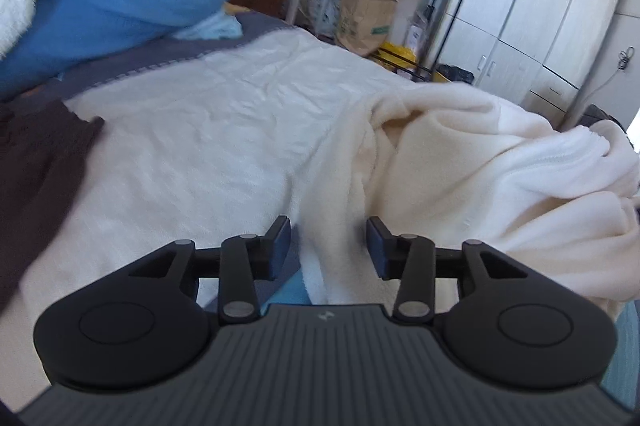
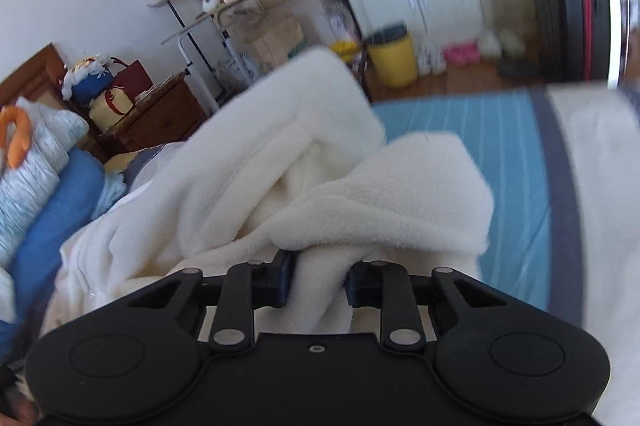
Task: Fold clothes
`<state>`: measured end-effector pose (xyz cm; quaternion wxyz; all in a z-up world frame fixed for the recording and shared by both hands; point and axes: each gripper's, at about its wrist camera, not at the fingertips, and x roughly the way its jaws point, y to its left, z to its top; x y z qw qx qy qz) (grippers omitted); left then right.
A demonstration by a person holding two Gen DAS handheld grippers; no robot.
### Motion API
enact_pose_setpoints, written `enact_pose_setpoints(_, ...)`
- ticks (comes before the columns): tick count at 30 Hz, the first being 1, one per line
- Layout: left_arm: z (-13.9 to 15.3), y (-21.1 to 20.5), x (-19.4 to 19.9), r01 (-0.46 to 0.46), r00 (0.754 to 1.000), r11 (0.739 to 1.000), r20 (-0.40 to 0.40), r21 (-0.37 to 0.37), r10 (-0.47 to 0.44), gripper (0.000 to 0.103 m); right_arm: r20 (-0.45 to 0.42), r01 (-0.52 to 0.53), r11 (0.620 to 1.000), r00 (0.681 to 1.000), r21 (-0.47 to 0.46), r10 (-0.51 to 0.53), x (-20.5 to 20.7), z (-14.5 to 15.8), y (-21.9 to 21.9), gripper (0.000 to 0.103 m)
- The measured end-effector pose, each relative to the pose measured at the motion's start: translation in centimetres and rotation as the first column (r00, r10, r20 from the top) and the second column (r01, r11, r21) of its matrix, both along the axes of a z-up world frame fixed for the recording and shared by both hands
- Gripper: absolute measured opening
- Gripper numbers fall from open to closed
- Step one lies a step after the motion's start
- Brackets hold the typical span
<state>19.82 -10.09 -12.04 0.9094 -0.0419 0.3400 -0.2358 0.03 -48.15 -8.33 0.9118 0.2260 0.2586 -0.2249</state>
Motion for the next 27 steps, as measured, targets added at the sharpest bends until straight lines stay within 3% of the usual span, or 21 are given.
enact_pose_setpoints(2, 0.4, 0.3, -0.2, -0.014, 1.0, 1.0, 0.025, 0.006, 0.014, 0.04, 0.02, 0.032, 0.995, 0.999, -0.091, -0.03, -1.5, 1.4, 0.3, 0.026)
enact_pose_setpoints(7, 0.1, 0.8, 0.1, -0.01, 1.0, 0.999, -0.024, -0.038, 0.009, 0.041, 0.073, 0.18, 0.962, 0.983, -0.207, -0.169, -4.9, 4.6, -1.1, 0.024)
enact_pose_setpoints(11, -0.4, -0.6, -0.6, 0.043, 0.999, 0.999, -0.01, 0.016, -0.043, 0.041, 0.096, 0.256, 0.906, 0.967, -0.338, -0.237, -6.8, 8.0, -2.4, 0.024)
enact_pose_setpoints(17, -1.2, -3.0, -1.9, 0.123, 0.992, 0.986, -0.001, 0.11, -0.123, 0.042, 0.123, 0.31, 0.836, 0.951, -0.454, -0.285, -8.6, 14.1, -5.5, 0.023)
enact_pose_setpoints(20, -1.9, -3.9, -2.3, 0.128, 0.991, 0.981, 0.007, 0.146, -0.13, 0.045, 0.021, 0.295, 0.864, 0.949, -0.408, -0.314, -6.2, 13.3, -8.7, 0.028)
enact_pose_setpoints(21, -2.2, -4.1, -2.2, 0.122, 0.992, 0.98, 0.005, 0.159, -0.125, 0.046, -0.033, 0.296, 0.887, 0.944, -0.354, -0.328, -5.3, 12.1, -9.9, 0.035)
enact_pose_setpoints(23, -2.9, -4.4, -2.1, 0.111, 0.994, 0.976, 0.002, 0.187, -0.113, 0.047, -0.111, 0.318, 0.917, 0.93, -0.24, -0.351, -4.7, 9.6, -11.4, 0.035)
enact_pose_setpoints(25, -3.4, -4.3, -2.1, 0.097, 0.995, 0.976, -0.004, 0.195, -0.098, 0.05, -0.123, 0.37, 0.919, 0.914, -0.137, -0.386, -5.7, 7.8, -11.3, 0.036)
enact_pose_setpoints(27, -3.6, -4.1, -2.2, 0.086, 0.996, 0.978, -0.003, 0.189, -0.087, 0.054, -0.139, 0.418, 0.908, 0.897, -0.033, -0.419, -6.7, 5.9, -11.3, 0.045)
